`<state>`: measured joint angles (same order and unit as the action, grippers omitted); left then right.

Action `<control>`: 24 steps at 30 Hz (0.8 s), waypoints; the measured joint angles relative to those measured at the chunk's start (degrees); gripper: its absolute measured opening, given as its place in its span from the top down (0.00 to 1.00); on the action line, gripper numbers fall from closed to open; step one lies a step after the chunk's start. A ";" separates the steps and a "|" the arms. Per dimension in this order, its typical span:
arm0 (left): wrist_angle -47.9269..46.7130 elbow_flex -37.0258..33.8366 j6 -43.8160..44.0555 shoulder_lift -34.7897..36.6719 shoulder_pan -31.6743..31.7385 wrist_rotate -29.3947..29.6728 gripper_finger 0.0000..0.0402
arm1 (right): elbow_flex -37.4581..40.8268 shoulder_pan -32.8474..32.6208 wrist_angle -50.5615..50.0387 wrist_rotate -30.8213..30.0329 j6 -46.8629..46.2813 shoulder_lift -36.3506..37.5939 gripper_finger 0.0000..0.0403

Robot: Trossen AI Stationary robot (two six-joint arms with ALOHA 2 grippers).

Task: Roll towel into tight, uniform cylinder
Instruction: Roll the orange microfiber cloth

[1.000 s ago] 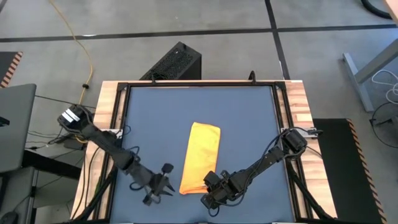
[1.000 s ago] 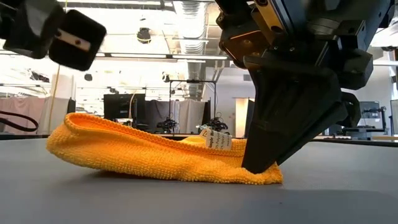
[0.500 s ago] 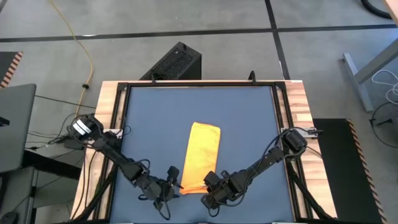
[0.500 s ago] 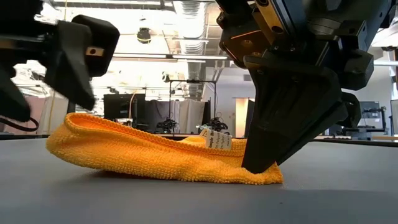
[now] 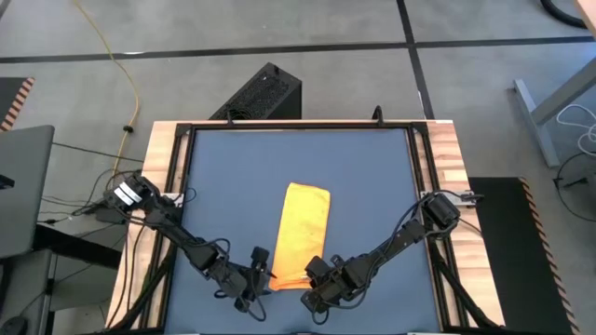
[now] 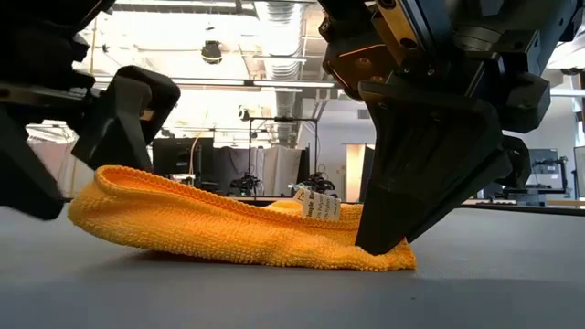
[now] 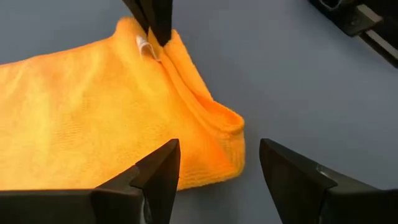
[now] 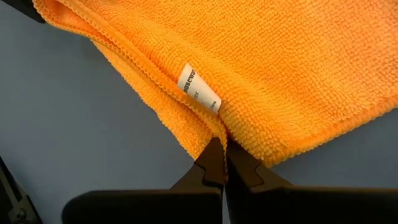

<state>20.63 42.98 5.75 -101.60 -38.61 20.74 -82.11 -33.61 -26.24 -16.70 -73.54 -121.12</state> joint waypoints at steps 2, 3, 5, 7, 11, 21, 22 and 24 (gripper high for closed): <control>0.06 0.00 0.42 0.00 0.02 0.10 0.48 | 0.00 0.00 0.01 -0.02 0.00 0.00 0.95; 0.11 0.00 0.54 0.00 0.02 0.10 0.49 | 0.00 -0.02 0.02 -0.05 0.00 0.00 0.95; 0.28 0.00 1.15 0.00 0.04 0.09 0.53 | 0.00 0.00 0.02 -0.05 -0.02 0.00 0.95; 0.65 0.00 1.51 0.00 0.04 0.52 0.58 | 0.00 0.00 0.03 -0.08 -0.07 0.00 0.95; 2.72 0.04 2.76 0.02 0.20 0.34 0.74 | 0.00 0.00 -0.02 -0.10 -0.61 0.00 0.95; -1.08 -0.27 17.07 0.04 3.58 -7.56 1.00 | 0.00 0.00 -0.09 -0.12 -5.05 0.00 0.95; -0.76 -0.78 18.74 0.07 3.78 -7.95 1.00 | 0.00 0.00 -0.10 -0.12 -6.41 0.00 0.94; 0.30 -2.37 22.83 0.11 4.40 -8.37 1.00 | 0.00 0.04 -0.11 -0.06 -8.87 0.00 0.94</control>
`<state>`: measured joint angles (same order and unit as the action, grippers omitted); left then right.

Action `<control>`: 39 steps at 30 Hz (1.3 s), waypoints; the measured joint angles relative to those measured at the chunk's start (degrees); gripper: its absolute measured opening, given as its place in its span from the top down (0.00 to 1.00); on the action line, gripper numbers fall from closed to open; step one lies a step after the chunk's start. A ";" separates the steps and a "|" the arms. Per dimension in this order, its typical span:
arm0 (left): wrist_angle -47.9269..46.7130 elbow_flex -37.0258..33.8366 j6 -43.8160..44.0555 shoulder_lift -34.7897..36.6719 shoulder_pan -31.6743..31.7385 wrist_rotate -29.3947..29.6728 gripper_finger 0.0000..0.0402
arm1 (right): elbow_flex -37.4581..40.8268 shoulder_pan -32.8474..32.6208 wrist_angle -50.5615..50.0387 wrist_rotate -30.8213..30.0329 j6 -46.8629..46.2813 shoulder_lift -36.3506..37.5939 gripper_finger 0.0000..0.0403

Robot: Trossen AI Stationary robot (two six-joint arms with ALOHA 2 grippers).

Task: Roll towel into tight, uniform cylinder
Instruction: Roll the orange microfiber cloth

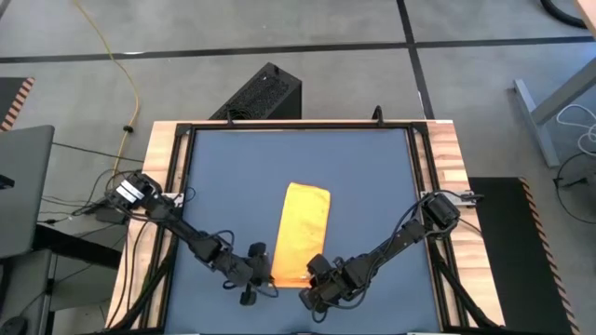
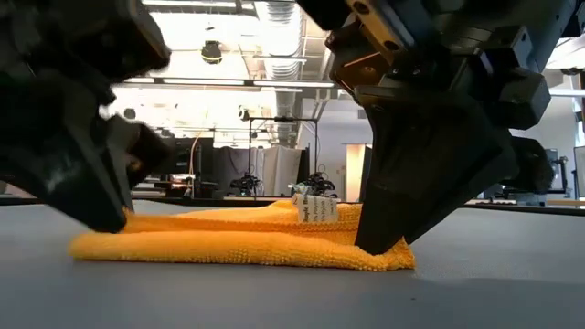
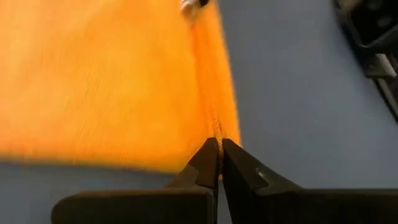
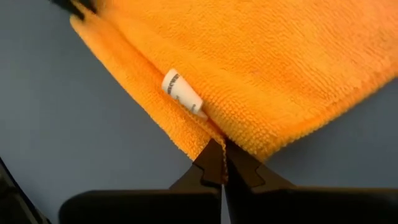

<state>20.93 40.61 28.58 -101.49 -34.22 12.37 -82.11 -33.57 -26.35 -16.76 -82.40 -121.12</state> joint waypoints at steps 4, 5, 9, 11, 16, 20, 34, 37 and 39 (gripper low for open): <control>7.59 -6.30 9.95 0.11 1.89 -3.12 1.00 | 0.00 -0.05 0.05 0.15 -1.68 0.00 0.93; 10.18 -8.44 12.31 0.11 2.33 -3.89 1.00 | 0.00 -0.06 0.07 0.11 -1.78 0.00 0.93; 19.11 -14.28 19.62 0.52 3.88 -3.82 1.00 | 0.01 0.03 0.19 0.05 -1.87 -0.02 0.93; 19.79 -15.07 21.29 0.57 4.64 -4.41 1.00 | 0.00 0.46 0.15 -0.01 -3.18 -0.04 0.92; 17.86 -13.86 23.67 0.57 6.17 -8.21 1.00 | 0.02 1.71 0.05 0.76 -4.76 -0.02 0.88; 14.54 -12.68 23.08 0.59 7.66 -12.01 1.00 | 0.02 1.88 0.24 0.89 -4.87 0.00 0.84; 13.53 -12.51 22.12 0.63 9.86 -16.25 1.00 | 0.33 0.33 -1.51 -4.13 -0.22 3.35 0.69; 13.31 -12.51 22.10 0.85 9.86 -16.42 1.00 | 0.24 -0.69 -3.19 -5.70 -0.21 4.45 0.66; 13.14 -12.51 22.12 1.13 9.86 -16.49 1.00 | 0.24 -1.30 -4.08 -5.94 -0.12 4.48 0.65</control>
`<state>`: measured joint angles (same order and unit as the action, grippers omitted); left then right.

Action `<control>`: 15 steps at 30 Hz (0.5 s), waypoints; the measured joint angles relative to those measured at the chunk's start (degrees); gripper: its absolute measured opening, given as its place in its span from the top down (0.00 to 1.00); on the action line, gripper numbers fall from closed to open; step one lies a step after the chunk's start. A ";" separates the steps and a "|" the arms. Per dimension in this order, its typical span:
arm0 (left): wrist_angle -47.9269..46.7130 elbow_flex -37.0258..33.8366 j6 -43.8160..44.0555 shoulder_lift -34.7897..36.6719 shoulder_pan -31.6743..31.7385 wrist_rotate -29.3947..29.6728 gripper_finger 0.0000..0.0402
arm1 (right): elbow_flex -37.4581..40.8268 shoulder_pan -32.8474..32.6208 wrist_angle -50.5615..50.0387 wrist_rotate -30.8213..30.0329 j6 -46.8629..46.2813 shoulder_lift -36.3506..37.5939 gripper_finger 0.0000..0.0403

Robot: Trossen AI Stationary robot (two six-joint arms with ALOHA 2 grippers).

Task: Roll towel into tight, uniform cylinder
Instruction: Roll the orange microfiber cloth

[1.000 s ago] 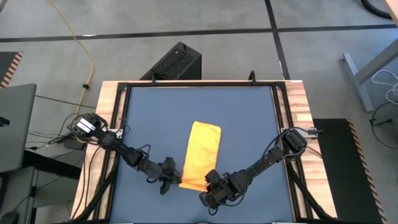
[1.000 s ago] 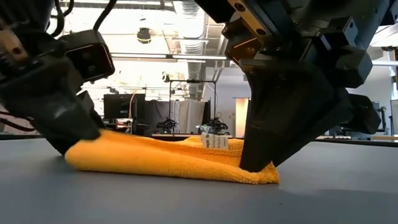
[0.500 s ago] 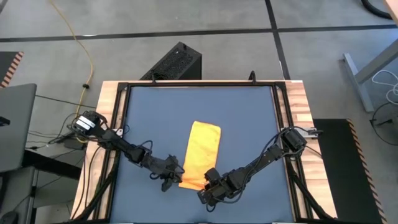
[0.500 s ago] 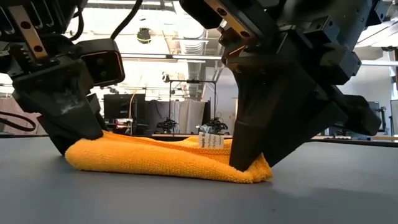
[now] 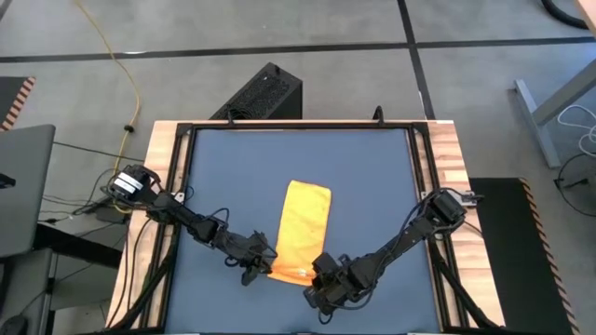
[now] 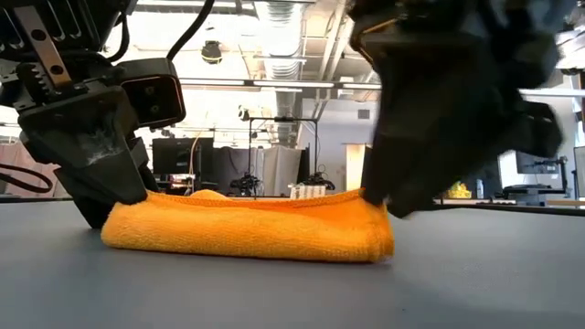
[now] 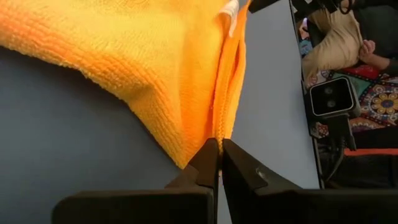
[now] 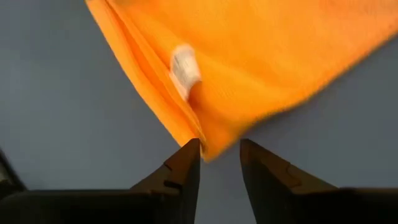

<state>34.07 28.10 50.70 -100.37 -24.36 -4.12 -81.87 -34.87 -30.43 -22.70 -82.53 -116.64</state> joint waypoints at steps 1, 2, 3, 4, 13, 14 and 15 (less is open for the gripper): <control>-0.18 0.00 0.01 0.23 0.02 -0.12 1.00 | 0.00 -0.38 -0.32 -0.35 0.25 -0.08 0.64; -0.25 -0.02 0.03 0.35 0.04 -0.16 1.00 | 0.02 -0.75 -0.49 -1.15 0.66 -0.09 0.63; -0.36 -0.02 0.09 0.58 0.04 -0.18 1.00 | 0.01 -1.23 -0.43 -2.15 1.25 -0.08 0.62; -0.46 -0.04 0.17 0.72 0.06 -0.20 1.00 | -0.01 -1.70 -0.15 -3.01 2.26 -0.04 0.62; -0.44 -0.07 1.44 0.82 0.11 -0.82 1.00 | -0.09 -6.03 0.92 -11.67 15.85 -0.06 0.59; -0.44 -0.07 1.46 0.82 0.11 -0.81 1.00 | -0.09 -6.39 1.99 -13.14 18.61 -0.38 0.59; -0.45 -0.07 1.48 0.82 0.11 -0.81 1.00 | -0.13 -6.66 3.51 -14.48 21.86 -0.73 0.59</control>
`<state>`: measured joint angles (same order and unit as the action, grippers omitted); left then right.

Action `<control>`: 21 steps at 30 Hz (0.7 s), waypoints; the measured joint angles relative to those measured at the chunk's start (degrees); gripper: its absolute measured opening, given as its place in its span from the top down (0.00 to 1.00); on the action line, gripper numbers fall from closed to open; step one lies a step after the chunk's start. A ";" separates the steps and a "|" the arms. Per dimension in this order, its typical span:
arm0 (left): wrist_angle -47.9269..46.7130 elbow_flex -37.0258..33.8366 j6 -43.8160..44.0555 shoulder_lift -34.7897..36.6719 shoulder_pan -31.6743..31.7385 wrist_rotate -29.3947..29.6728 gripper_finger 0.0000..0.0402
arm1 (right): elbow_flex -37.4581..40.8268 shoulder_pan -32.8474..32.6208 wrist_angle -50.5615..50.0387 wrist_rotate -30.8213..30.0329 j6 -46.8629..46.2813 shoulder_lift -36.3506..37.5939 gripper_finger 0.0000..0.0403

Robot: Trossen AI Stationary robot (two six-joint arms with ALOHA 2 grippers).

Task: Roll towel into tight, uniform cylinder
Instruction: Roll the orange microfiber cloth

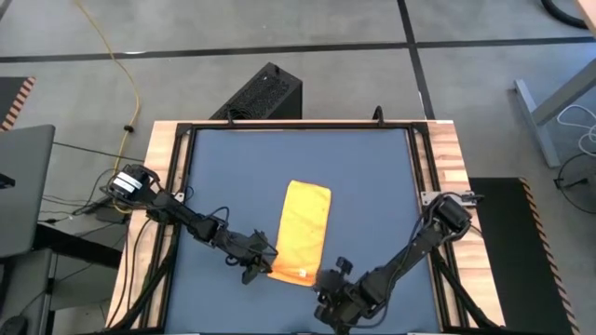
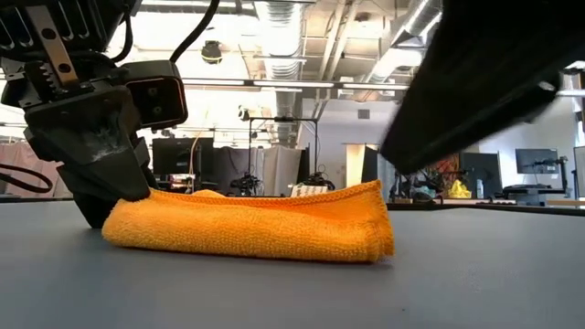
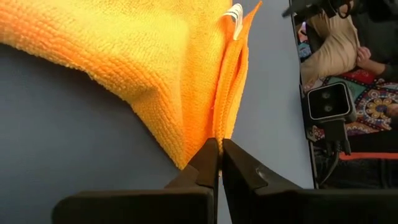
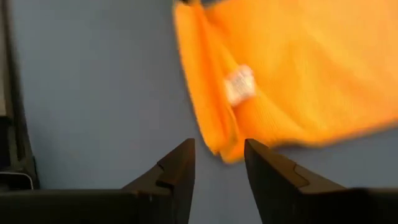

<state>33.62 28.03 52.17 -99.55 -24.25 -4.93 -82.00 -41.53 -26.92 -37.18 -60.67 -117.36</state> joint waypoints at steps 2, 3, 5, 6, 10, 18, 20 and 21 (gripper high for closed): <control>0.01 0.00 0.08 0.01 0.14 -0.05 1.00 | 0.00 -0.49 2.45 -1.95 6.63 -0.23 0.58; 0.01 0.00 0.18 0.02 0.19 -0.22 1.00 | 0.00 -0.61 3.58 -2.38 9.42 -0.22 0.58; 0.01 0.00 0.18 0.02 0.20 -0.24 1.00 | -0.11 -0.62 5.48 -3.86 13.12 -0.15 0.58; 0.01 0.00 0.17 0.02 0.20 -0.24 1.00 | -0.11 -0.63 6.20 -5.04 14.98 -0.15 0.58; 0.02 0.00 0.20 0.02 0.26 -0.23 1.00 | -0.19 -0.62 11.63 -6.04 24.17 -1.30 0.58; -0.39 0.33 0.53 0.02 0.42 -0.43 1.00 | -0.30 -0.08 14.16 -5.28 35.51 -4.99 0.58; -0.43 0.33 0.37 0.02 0.42 -0.59 1.00 | -0.39 -0.18 13.28 -6.26 35.52 -4.89 0.58; -0.45 0.33 0.34 0.02 0.42 -0.60 1.00 | -0.32 -0.29 12.88 -6.32 35.68 -4.90 0.58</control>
<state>33.17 28.36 52.51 -99.53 -23.83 -5.52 -82.32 -41.81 -14.04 -43.50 -24.98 -122.27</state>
